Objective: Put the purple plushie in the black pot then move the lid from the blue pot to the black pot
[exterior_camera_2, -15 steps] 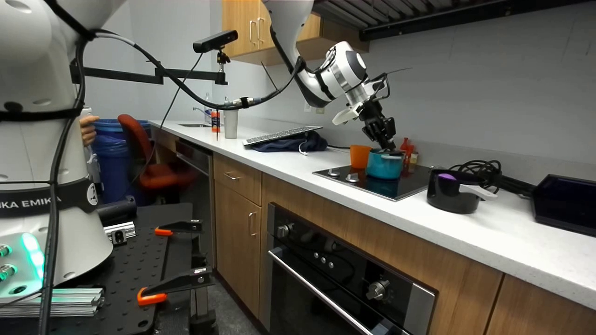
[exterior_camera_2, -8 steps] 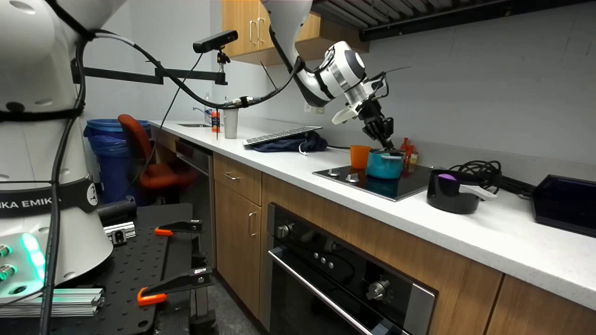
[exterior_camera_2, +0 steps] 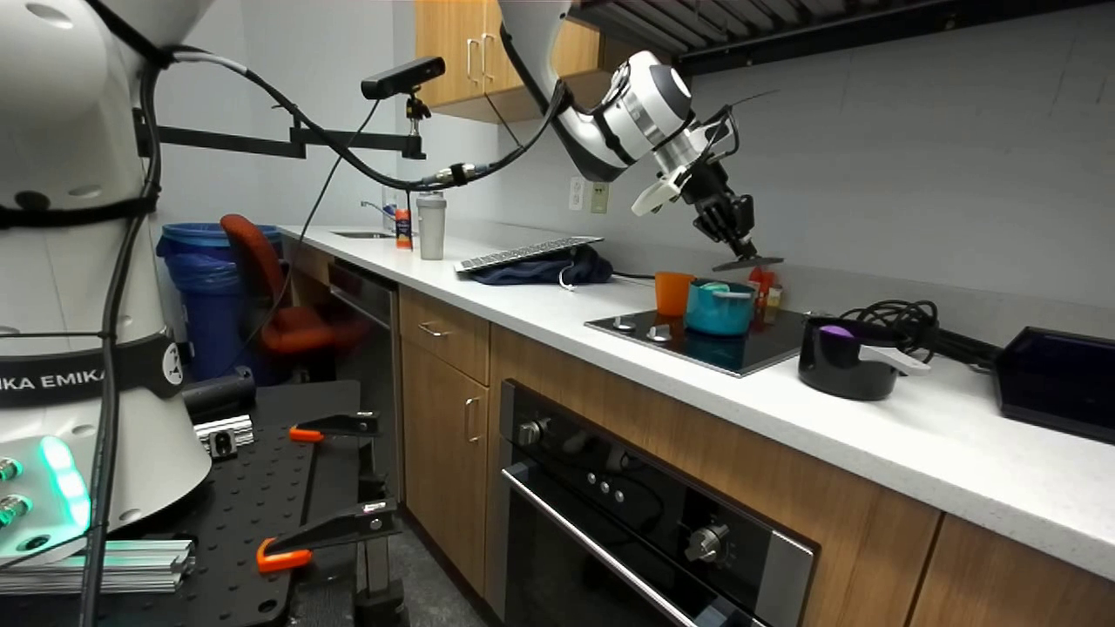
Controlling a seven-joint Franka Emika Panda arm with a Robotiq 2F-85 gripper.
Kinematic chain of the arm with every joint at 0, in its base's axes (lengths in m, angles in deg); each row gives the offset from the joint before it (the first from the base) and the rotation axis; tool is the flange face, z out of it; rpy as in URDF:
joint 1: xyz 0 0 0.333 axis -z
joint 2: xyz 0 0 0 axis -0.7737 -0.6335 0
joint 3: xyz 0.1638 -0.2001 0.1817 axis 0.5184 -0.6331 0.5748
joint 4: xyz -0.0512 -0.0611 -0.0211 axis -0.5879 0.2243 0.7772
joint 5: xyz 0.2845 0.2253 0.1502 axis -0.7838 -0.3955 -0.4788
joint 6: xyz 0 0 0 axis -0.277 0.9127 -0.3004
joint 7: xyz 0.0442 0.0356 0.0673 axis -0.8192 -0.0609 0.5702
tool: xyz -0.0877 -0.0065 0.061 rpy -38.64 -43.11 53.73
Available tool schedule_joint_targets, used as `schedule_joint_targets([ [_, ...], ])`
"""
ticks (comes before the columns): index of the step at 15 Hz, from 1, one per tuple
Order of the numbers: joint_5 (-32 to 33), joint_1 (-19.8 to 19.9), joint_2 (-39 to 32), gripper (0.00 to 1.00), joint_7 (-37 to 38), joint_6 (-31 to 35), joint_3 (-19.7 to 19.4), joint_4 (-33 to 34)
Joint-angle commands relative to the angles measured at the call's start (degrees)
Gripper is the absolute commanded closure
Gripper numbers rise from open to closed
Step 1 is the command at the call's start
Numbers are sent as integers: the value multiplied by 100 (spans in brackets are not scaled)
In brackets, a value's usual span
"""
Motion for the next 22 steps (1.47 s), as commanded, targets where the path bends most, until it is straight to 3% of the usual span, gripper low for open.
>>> schedule_joint_targets([
  [1,164,40,470,97,511,198,-214,-473],
  [13,78,588,624,97,1785,194,-433,-552],
  [22,122,854,593,97,2318,190,-518,-583],
])
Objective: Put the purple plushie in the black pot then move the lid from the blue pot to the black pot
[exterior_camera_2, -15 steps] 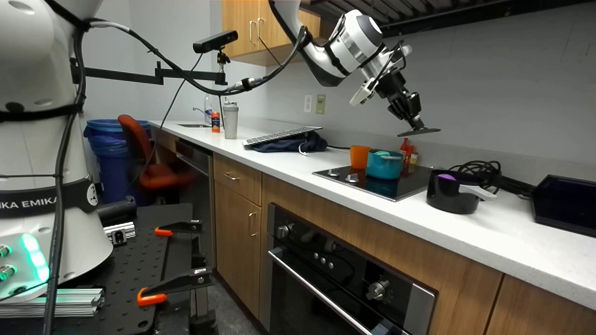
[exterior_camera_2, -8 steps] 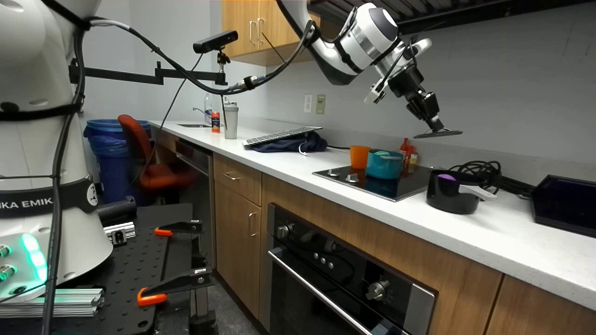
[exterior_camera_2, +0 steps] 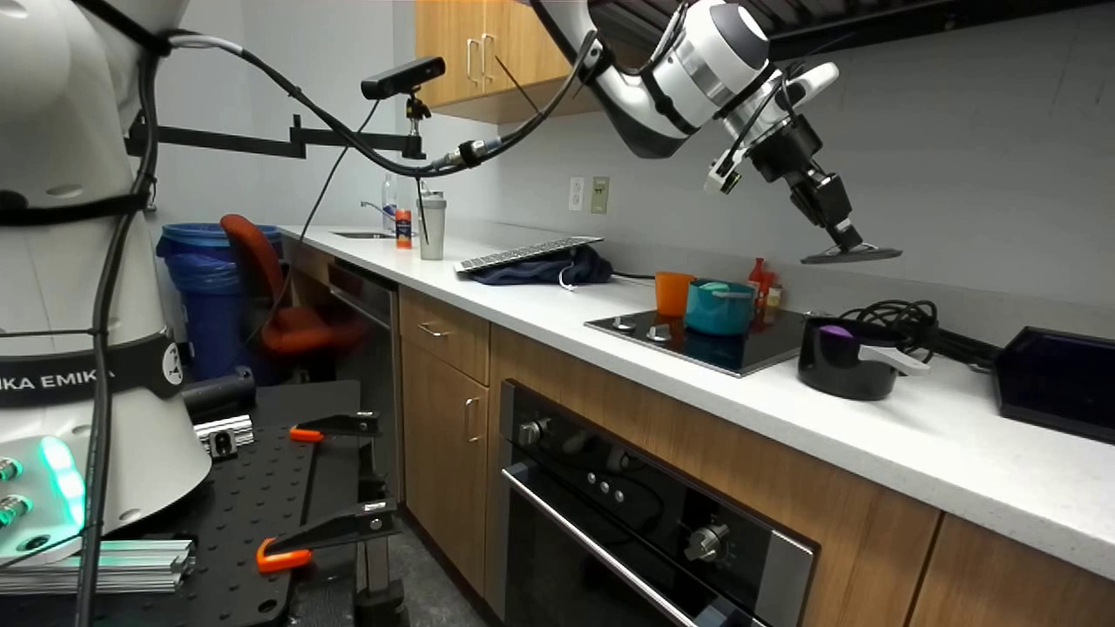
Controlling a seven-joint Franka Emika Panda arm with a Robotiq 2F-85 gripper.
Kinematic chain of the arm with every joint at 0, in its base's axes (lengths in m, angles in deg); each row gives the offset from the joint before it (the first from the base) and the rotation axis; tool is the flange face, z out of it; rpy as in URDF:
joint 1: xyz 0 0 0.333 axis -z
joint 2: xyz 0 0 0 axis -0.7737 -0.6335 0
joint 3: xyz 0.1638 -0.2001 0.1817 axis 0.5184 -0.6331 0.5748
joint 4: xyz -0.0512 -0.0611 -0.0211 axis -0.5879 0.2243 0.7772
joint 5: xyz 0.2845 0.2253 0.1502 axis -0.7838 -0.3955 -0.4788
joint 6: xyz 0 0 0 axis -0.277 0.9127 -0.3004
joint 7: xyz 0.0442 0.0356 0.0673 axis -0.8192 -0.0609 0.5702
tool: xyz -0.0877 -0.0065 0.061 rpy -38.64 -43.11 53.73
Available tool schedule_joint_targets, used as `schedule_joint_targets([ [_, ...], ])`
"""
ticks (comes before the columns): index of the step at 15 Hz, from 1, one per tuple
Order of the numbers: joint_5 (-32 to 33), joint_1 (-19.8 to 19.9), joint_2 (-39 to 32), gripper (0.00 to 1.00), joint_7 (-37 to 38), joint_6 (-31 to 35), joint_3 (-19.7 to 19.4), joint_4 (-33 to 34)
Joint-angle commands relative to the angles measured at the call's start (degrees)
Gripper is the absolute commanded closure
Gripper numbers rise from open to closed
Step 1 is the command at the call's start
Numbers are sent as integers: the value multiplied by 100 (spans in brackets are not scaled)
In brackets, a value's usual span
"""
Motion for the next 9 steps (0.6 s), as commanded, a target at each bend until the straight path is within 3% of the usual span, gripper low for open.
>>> schedule_joint_targets([
  [1,107,85,54,97,307,178,-45,-140],
  [9,46,219,-62,97,356,185,-18,-252],
])
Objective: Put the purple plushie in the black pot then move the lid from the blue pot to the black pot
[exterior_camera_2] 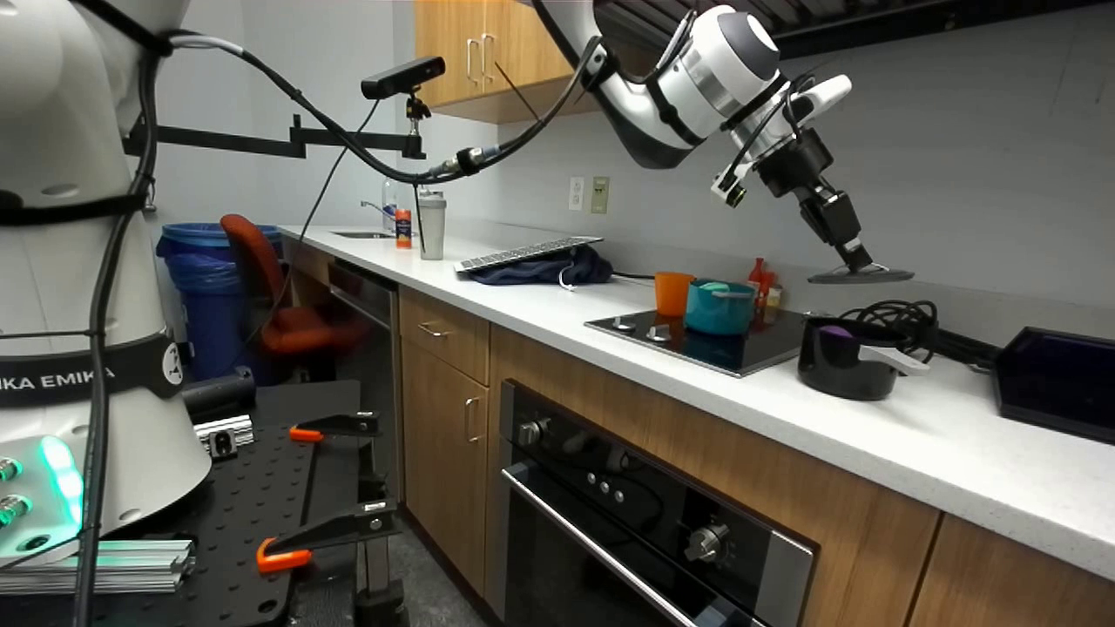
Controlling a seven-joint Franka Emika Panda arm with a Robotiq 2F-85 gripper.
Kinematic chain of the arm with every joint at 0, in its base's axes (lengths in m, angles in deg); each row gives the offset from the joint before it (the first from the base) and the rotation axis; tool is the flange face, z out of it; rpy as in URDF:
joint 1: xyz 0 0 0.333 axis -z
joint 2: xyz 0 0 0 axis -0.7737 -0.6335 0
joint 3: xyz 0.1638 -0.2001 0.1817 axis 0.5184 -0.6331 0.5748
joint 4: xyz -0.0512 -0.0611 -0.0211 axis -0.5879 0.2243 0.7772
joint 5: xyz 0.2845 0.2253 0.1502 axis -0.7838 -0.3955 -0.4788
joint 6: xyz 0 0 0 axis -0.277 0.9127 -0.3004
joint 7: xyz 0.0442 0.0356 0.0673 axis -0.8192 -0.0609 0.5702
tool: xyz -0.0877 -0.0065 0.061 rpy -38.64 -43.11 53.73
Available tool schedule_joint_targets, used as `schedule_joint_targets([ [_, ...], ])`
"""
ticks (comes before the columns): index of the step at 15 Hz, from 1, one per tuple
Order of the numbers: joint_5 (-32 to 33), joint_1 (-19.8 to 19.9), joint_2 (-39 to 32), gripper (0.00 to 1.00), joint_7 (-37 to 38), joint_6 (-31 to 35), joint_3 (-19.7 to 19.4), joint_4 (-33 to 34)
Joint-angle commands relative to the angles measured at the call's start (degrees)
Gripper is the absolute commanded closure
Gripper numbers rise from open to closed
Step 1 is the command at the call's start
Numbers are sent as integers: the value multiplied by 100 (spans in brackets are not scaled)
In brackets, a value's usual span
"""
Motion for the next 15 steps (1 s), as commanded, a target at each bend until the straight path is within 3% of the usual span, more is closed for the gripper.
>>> schedule_joint_targets([
  [1,29,74,-41,97,131,183,21,-77],
  [15,-164,97,-435,97,-87,101,147,103],
])
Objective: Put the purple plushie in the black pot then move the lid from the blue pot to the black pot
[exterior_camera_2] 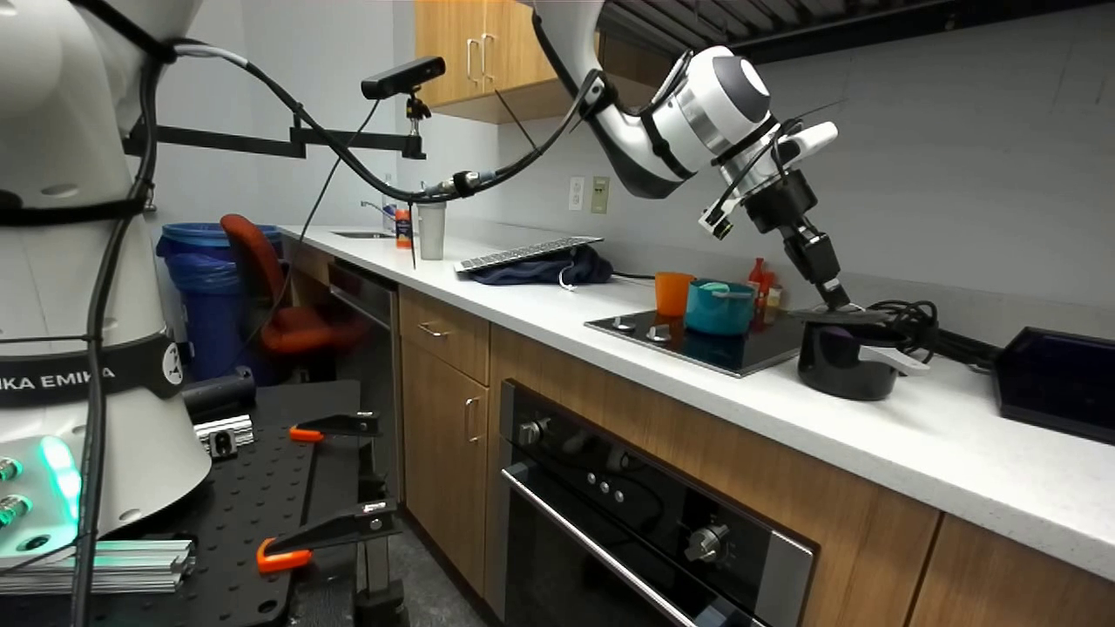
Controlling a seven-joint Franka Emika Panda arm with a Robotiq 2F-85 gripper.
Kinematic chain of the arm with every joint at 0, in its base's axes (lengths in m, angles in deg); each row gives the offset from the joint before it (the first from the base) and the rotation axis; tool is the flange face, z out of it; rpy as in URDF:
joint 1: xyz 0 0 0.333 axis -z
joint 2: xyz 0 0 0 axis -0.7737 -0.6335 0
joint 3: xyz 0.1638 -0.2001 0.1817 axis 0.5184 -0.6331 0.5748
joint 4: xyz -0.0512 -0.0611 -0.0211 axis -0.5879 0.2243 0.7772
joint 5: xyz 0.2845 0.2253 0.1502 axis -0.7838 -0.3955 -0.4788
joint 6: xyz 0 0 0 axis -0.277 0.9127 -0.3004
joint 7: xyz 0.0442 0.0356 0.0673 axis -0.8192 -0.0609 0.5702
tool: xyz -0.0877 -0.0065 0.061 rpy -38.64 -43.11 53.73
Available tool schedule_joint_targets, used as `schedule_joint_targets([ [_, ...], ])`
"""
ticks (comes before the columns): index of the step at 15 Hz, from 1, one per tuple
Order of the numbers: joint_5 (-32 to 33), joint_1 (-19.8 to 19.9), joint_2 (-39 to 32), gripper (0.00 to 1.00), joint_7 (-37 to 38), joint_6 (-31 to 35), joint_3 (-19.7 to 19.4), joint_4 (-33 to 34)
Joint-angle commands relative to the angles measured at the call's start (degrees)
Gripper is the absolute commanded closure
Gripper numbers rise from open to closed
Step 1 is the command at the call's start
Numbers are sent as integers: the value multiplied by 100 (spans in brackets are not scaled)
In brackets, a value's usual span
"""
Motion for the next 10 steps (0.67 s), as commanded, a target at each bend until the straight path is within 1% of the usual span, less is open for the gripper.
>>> schedule_joint_targets([
  [1,-125,79,-112,97,-87,96,50,160],
  [8,-179,20,-147,97,-81,30,65,358],
  [10,-225,74,-163,97,-155,28,88,434],
])
